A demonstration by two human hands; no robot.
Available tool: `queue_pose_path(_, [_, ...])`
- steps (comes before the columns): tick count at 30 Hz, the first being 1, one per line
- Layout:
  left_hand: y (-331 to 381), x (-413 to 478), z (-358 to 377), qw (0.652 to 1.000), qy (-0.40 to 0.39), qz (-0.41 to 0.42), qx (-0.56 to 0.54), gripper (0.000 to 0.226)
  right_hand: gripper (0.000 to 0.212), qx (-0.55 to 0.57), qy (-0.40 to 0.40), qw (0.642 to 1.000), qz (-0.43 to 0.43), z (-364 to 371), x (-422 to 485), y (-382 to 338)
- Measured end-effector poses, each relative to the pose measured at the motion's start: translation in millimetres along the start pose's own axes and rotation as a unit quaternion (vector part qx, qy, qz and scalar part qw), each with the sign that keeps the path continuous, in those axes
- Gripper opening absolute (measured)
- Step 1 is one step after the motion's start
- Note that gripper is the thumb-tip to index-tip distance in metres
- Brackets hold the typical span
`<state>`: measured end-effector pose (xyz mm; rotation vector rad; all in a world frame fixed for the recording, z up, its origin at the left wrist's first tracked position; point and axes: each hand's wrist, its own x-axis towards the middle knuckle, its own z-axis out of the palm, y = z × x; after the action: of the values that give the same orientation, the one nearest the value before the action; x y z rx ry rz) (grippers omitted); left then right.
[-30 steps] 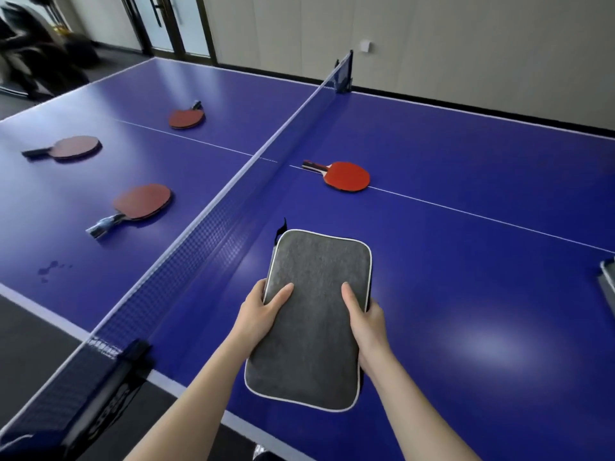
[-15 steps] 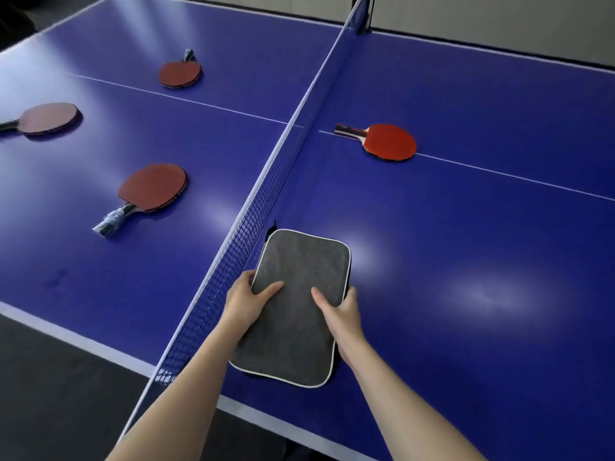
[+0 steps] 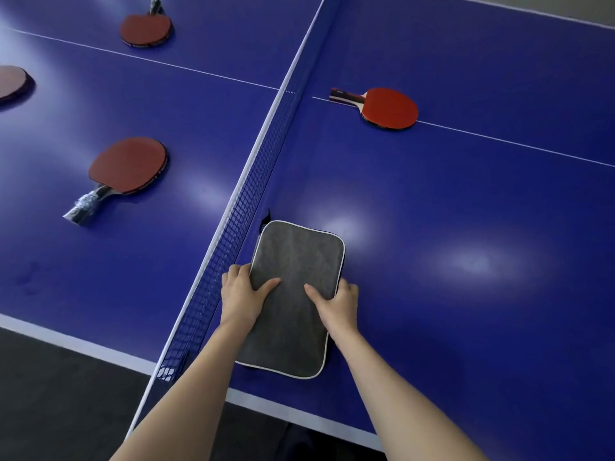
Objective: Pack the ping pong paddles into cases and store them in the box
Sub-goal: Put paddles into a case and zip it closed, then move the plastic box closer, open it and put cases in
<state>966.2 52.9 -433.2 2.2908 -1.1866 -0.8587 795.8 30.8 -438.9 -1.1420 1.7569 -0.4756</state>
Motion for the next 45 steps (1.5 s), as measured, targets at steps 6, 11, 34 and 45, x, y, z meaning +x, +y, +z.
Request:
queue_pose_path(6, [7.0,-6.0,-0.5,1.000,0.002,-0.004,0.027,0.072,0.063,-0.036,-0.019,0.999,-0.025,-10.6,-1.8,1.8])
queue_pose_path(11, [25.9,-20.6,3.9,0.984,0.034,0.091,0.149,0.070,0.070,-0.118,-0.028,0.989,-0.087,-33.4,-12.4,11.2])
queue_pose_path(34, [222.6,-167.9,138.5,0.830,-0.163,0.349,0.402,0.063,0.058,-0.351,0.050,0.930,-0.093,-309.1,-71.4,113.5])
queue_pose_path(45, [323.6,-332.4,256.6,0.812,-0.179,0.424,0.358,0.061,0.060,-0.369,0.137,0.918,-0.057,-476.7,-160.5,238.4])
